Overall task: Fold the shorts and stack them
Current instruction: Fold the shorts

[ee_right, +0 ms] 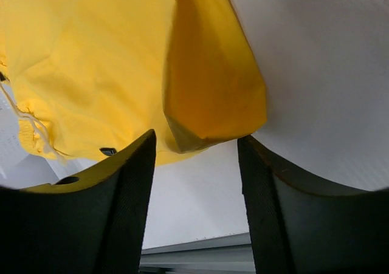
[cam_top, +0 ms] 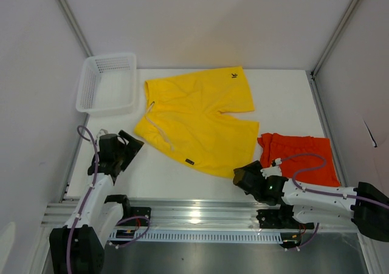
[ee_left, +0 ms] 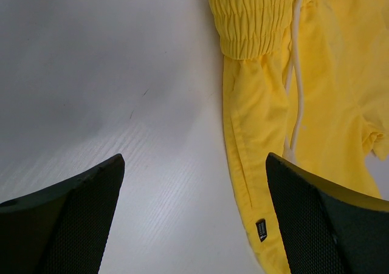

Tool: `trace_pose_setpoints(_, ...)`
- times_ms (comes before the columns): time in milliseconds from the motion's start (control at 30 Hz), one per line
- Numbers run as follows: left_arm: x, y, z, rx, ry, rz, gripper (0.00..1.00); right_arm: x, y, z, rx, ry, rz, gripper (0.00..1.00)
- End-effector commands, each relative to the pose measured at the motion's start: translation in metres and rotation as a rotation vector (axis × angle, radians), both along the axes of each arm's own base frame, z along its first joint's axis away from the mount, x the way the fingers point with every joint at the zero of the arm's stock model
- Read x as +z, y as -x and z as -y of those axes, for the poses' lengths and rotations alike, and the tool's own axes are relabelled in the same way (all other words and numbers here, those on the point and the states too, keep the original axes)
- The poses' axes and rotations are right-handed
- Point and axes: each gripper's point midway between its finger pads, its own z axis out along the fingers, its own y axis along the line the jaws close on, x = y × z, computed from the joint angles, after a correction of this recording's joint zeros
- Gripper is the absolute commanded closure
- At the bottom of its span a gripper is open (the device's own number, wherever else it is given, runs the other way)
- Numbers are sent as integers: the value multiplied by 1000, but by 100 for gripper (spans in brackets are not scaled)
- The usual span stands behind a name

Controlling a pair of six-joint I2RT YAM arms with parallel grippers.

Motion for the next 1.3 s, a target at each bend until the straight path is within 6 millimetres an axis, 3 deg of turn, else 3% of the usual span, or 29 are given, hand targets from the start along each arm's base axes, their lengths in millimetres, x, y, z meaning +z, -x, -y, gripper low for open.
trace_pose_setpoints(0, -2, -6, -6, 44, 5, 16, 1, 6, -14, -5, -228, -237, 1, 44)
trace_pose_setpoints(133, -8, -6, -5, 50, 15, 7, 1, 4, -15, -4, -240, -235, -6, 52)
trace_pose_setpoints(267, -12, -7, -6, 56, 15, -4, 1, 1, -13, -1, -243, -219, -12, 68)
trace_pose_setpoints(367, -16, -9, -7, 60, 18, -16, 1, 0, -11, 8, -253, -204, -14, 89)
trace_pose_setpoints(467, -18, -13, -5, 62, 32, -9, 1, 0, -8, 16, -257, -205, -7, 100)
trace_pose_setpoints(700, -17, -30, 5, 64, 128, 54, 6, -9, 0, 24, -249, -220, -19, 100)
trace_pose_setpoints(1033, -13, -56, 8, 89, 189, 129, 24, -14, 3, 20, -233, -215, -26, 100)
trace_pose_setpoints(1267, -23, -64, 6, 131, 216, 124, 41, -14, 3, 20, -232, -217, -22, 100)
